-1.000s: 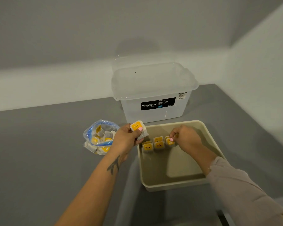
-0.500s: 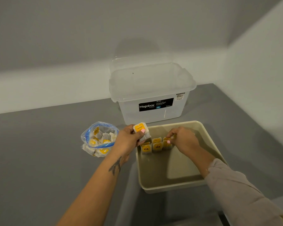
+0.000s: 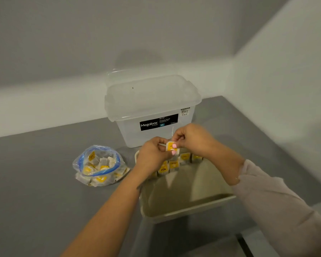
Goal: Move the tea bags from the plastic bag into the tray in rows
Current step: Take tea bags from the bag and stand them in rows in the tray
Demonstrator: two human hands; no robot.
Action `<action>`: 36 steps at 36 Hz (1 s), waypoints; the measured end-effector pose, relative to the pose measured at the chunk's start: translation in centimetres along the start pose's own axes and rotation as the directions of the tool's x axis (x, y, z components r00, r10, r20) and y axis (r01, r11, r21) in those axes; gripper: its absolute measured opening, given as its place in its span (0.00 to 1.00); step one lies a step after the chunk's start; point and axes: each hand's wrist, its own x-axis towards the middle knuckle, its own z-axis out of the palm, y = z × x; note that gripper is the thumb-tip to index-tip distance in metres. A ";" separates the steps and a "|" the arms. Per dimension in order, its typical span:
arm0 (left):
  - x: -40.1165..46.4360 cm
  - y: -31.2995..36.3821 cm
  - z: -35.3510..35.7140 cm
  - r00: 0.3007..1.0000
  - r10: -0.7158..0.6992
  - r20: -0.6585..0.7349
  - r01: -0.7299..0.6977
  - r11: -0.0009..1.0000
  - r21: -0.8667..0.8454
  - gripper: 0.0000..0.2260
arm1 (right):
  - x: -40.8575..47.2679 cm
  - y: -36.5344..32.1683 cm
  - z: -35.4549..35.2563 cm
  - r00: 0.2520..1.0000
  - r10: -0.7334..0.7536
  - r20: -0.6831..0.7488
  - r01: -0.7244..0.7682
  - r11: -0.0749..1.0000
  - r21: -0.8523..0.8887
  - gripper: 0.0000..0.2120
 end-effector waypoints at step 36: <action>1.1 -4.8 -2.4 0.991 -0.026 -0.132 0.083 0.891 0.445 0.20 | 0.7 6.0 3.8 0.946 0.296 0.132 -0.215 0.878 -0.428 0.15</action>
